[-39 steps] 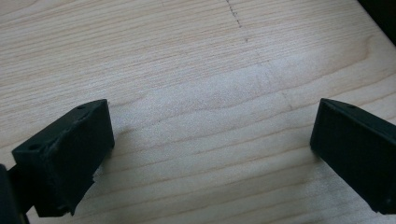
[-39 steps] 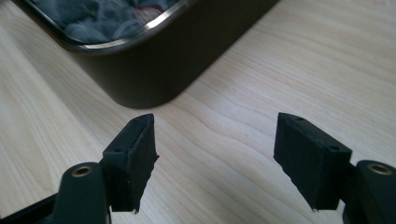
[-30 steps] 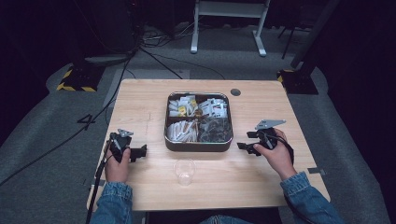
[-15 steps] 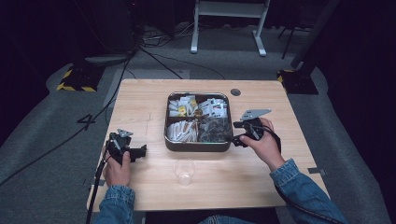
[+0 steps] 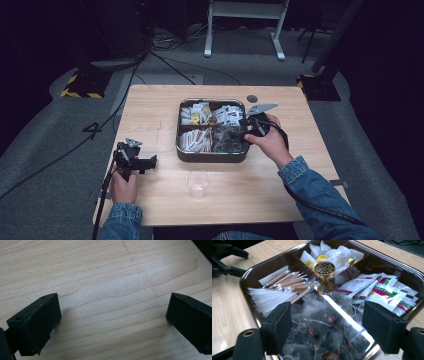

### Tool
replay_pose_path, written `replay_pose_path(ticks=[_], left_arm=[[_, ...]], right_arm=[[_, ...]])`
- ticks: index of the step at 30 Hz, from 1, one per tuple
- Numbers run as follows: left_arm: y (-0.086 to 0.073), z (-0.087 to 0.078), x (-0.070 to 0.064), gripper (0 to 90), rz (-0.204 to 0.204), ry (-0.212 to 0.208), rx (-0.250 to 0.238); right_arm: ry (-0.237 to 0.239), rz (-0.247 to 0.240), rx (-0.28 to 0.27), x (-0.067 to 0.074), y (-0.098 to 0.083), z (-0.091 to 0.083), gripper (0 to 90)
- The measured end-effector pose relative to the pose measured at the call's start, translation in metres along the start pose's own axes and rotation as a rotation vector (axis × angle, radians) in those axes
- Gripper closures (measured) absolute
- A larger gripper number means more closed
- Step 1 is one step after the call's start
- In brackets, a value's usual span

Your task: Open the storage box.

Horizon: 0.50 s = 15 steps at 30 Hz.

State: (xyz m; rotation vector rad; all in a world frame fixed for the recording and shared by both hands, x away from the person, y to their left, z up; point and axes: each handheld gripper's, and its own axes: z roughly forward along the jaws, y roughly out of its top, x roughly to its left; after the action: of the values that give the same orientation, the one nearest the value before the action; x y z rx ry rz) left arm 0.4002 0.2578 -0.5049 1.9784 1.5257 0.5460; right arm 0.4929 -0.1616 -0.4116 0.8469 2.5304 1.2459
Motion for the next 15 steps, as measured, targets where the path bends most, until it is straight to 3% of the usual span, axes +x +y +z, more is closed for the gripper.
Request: replay_pose_path(ticks=[9,15], left_arm=[[0.0,0.0,0.001,0.1,0.008,-0.008,-0.001],[0.0,0.0,0.002,0.1,0.016,-0.016,0.0]], right_arm=[[0.015,-0.01,0.02,-0.001,0.015,0.015,36.1],[0.012,0.0,0.058,-0.001,0.025,0.042,38.6]])
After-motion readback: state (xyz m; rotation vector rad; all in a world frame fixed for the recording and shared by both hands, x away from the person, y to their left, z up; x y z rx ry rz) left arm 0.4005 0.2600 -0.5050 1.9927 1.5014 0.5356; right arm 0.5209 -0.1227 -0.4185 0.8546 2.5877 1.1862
